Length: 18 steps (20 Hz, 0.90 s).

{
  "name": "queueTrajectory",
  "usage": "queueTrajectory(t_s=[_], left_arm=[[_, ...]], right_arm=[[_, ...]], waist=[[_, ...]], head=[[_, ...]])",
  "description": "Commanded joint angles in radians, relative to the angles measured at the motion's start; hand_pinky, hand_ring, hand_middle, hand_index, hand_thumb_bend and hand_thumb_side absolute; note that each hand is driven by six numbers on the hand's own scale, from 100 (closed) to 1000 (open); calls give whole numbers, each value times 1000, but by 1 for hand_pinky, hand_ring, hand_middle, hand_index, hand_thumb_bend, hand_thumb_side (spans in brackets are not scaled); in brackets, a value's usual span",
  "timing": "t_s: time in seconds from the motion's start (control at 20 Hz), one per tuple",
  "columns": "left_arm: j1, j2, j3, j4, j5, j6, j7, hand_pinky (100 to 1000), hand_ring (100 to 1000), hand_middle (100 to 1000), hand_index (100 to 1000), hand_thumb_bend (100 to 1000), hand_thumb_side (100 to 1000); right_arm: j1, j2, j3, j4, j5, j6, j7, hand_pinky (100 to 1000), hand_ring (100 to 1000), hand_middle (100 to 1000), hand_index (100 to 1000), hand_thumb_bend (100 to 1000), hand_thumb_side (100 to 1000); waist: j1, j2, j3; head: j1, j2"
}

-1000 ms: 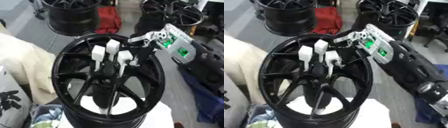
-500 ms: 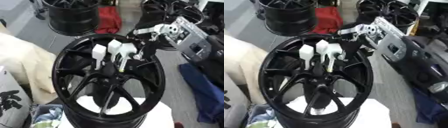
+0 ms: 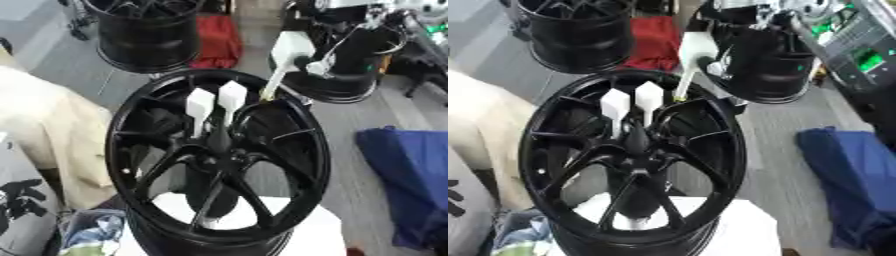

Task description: Pull the pin out of the wheel hub.

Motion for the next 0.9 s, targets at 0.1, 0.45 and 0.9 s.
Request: queueTrajectory(t_s=[0.1,0.45,0.9], left_arm=[[-14,21,9,-24,4,-20,-29,652,493,574,829,100,911],[-19,21,24,-29,12,-18,-29,652,492,574,829,100,911],[-22,20,27,-25,15,-20,-29,652,492,574,829,100,913]], right_arm=[[169,-65,-180,-4,51,17,-236,770,651,429,546,100,100],[577,16,-429,249,-11,39,-737,751,677,531,704,166,171],[664,157,-527,376,-97,18,-1286,789,811,877,943,304,456]], waist=[[7,-1,0],[11,13,-11],[17,16,-14]], head=[[8,-15],[21,-27],[17,-22]])
